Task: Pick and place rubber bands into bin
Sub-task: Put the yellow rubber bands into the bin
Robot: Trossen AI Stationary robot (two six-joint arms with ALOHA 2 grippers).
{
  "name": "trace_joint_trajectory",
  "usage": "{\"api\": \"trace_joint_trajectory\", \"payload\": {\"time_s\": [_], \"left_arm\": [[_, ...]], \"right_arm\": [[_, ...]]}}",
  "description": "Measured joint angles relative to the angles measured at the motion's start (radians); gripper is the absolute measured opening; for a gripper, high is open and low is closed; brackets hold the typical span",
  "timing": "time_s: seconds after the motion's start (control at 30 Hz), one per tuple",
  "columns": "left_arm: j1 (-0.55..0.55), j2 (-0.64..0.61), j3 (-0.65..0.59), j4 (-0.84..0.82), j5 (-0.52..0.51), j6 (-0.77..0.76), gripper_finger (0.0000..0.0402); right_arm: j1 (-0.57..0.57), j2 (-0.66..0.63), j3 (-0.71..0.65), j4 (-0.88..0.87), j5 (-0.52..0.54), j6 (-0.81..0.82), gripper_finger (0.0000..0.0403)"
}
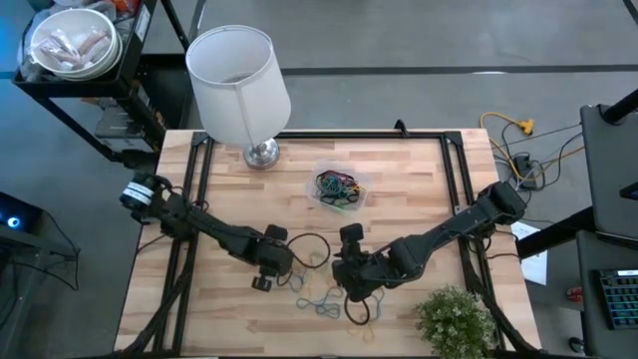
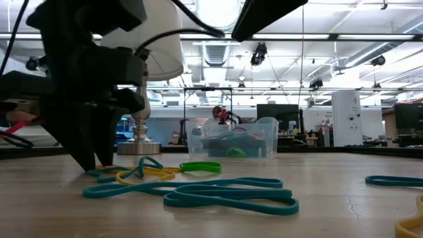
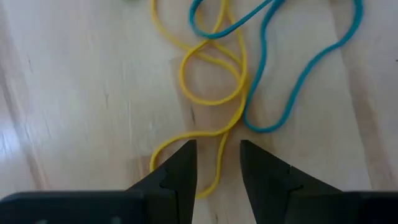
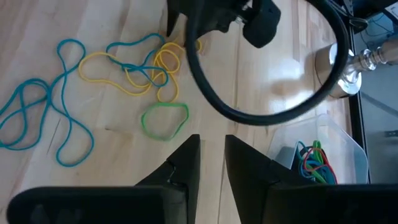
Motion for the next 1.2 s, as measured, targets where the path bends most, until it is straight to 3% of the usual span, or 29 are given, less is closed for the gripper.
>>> {"api": "trace_joint_trajectory", "payload": {"time_s": [0.37, 0.67, 0.77, 0.87, 1.2], "left_arm": [[0.059, 0.042, 0.001, -0.032, 0.11, -0.019, 0.0098], [0.081, 0.146, 0.002, -0.049, 0.167, 0.004, 0.0013], [0.078, 0.152, 0.002, -0.049, 0.169, 0.004, 0.0005], [0.065, 0.142, 0.002, -0.053, 0.124, 0.004, 0.0003], [-0.044, -0.004, -0.001, -0.121, -0.192, 0.016, 0.0]], "right_arm": [[0.0, 0.0, 0.0, -0.002, 0.0, 0.008, 0.007], [0.0, 0.0, -0.001, -0.001, -0.002, 0.009, 0.0066], [0.0, 0.0, -0.001, -0.002, -0.003, 0.012, 0.0064], [0.0, 0.0, -0.002, -0.002, -0.003, 0.014, 0.0064], [0.0, 0.001, -0.009, -0.004, -0.002, 0.015, 0.0064]]}}
